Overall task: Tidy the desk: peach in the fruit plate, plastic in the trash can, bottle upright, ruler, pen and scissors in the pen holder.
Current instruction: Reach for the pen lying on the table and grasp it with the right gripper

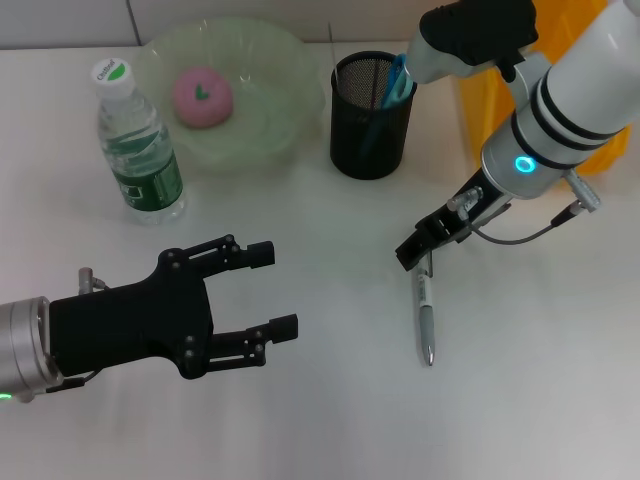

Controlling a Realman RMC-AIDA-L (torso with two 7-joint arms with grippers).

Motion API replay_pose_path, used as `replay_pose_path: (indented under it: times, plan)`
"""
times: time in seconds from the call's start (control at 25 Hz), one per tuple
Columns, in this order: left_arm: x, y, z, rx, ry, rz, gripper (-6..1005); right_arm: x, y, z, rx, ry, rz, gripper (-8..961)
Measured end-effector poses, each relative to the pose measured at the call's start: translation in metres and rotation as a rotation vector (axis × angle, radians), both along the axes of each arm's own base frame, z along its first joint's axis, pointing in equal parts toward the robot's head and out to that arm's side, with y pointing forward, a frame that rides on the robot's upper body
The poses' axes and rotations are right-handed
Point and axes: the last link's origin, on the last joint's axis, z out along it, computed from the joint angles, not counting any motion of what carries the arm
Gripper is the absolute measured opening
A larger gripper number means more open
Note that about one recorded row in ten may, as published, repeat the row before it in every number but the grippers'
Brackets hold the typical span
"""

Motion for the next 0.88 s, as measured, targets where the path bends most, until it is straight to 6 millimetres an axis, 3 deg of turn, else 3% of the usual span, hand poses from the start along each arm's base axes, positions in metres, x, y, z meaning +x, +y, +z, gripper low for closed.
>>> replay_pose_path:
  times: [0.4, 0.88]
  plan:
    - [0.0000, 0.0000, 0.0001, 0.000, 0.000, 0.000, 802, 0.0021, 0.0022, -0.0032, 0.002, -0.007, -0.003, 816]
    - [-0.0005, 0.0005, 0.0002, 0.004, 0.000, 0.005, 802, 0.0068, 0.0029, -0.0054, 0.005, -0.012, -0.014, 692]
